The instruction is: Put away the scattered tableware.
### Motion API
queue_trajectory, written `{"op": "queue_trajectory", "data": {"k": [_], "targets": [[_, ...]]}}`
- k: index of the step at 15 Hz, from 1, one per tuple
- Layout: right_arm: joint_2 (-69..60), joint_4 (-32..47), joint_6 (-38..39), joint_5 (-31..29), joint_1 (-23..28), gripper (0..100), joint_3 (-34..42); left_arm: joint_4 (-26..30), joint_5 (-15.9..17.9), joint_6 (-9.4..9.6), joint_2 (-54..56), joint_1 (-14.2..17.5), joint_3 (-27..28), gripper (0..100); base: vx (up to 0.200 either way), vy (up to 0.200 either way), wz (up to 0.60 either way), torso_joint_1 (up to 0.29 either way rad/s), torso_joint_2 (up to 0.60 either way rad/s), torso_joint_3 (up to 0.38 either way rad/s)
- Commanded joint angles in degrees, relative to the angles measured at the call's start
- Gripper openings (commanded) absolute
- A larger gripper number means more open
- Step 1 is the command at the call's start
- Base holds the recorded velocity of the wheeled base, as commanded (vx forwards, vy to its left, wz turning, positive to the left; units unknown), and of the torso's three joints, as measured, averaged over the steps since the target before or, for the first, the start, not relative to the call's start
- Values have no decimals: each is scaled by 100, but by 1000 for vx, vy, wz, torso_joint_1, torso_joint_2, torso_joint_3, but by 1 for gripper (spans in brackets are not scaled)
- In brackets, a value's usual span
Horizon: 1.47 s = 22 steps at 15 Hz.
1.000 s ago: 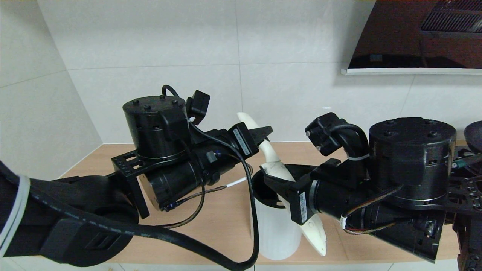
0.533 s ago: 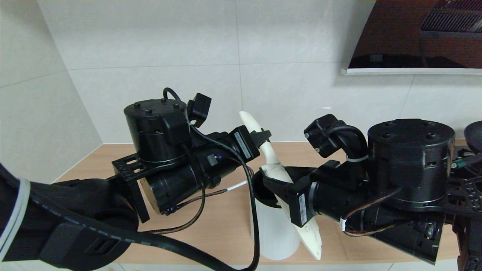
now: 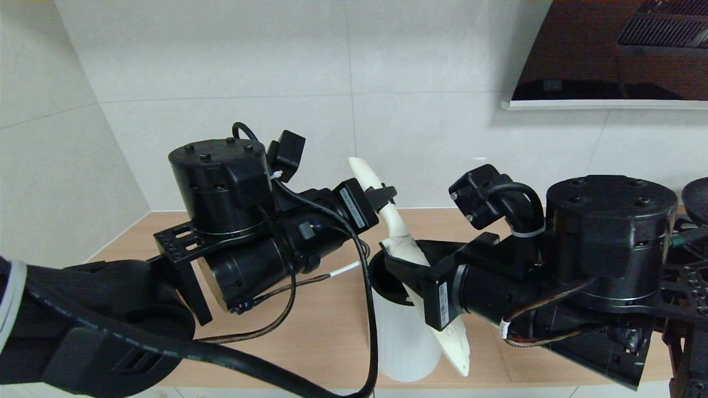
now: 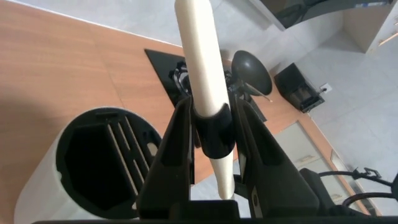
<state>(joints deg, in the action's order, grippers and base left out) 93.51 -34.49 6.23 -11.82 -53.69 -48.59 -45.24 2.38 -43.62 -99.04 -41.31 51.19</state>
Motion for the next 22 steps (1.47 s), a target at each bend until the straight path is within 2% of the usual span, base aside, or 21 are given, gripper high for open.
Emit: {"op": "queue_trajectory", "data": {"k": [1, 5, 6, 7, 10, 11, 12, 13, 14, 17, 19, 20, 21, 22], "targets": [[0, 3, 10, 5, -1, 100, 16, -2, -18, 11, 121, 1, 23, 0, 0, 0, 0, 0, 0, 0], [-53, -216, -8, -13, -1, 100, 78, 226, -255, 73, 244, 1, 242, 0, 0, 0, 0, 0, 0, 0], [-167, -251, -16, -13, 7, 100, 95, 490, -501, 196, 288, 1, 427, 0, 0, 0, 0, 0, 0, 0], [-413, -243, -25, -13, 95, 100, 122, 868, -967, 398, 341, 1, 823, 0, 0, 0, 0, 0, 0, 0], [-923, -128, -140, 5, 491, 100, 166, 1659, -1670, 767, 605, 1, 1429, 0, 0, 0, 0, 0, 0, 0], [-1151, -5, -148, 22, 702, 100, 157, 1958, -1872, 1075, 622, 44, 1772, 0, 0, 0, 0, 0, 0, 0], [-1248, 65, -148, 40, 781, 100, 157, 2151, -1987, 1242, 605, 44, 1948, 0, 0, 0, 0, 0, 0, 0], [-1345, 188, -148, 40, 983, 100, 157, 2608, -2286, 1567, 561, 44, 2273, 0, 0, 0, 0, 0, 0, 0], [-1362, 197, -148, 40, 1062, 100, 166, 2784, -2435, 1646, 534, 18, 2361, 0, 0, 0, 0, 0, 0, 0], [-1336, 197, -148, 49, 1273, 100, 131, 2880, -2813, 1690, 455, -70, 2326, 0, 0, 0, 0, 0, 0, 0], [-1257, 197, -157, 49, 1273, 100, 157, 2836, -3349, 2165, 394, -290, 2194, 0, 0, 0, 0, 0, 0, 0], [-1239, 197, -157, 49, 1273, 100, 157, 2810, -3648, 2305, 280, -430, 2167, 0, 0, 0, 0, 0, 0, 0], [-1230, 197, -157, 49, 1282, 100, 157, 2740, -3938, 2340, 174, -588, 2167, 0, 0, 0, 0, 0, 0, 0], [-1213, 197, -157, 49, 1291, 100, 157, 2608, -4087, 2384, 51, -711, 2167, 0, 0, 0, 0, 0, 0, 0]]}}
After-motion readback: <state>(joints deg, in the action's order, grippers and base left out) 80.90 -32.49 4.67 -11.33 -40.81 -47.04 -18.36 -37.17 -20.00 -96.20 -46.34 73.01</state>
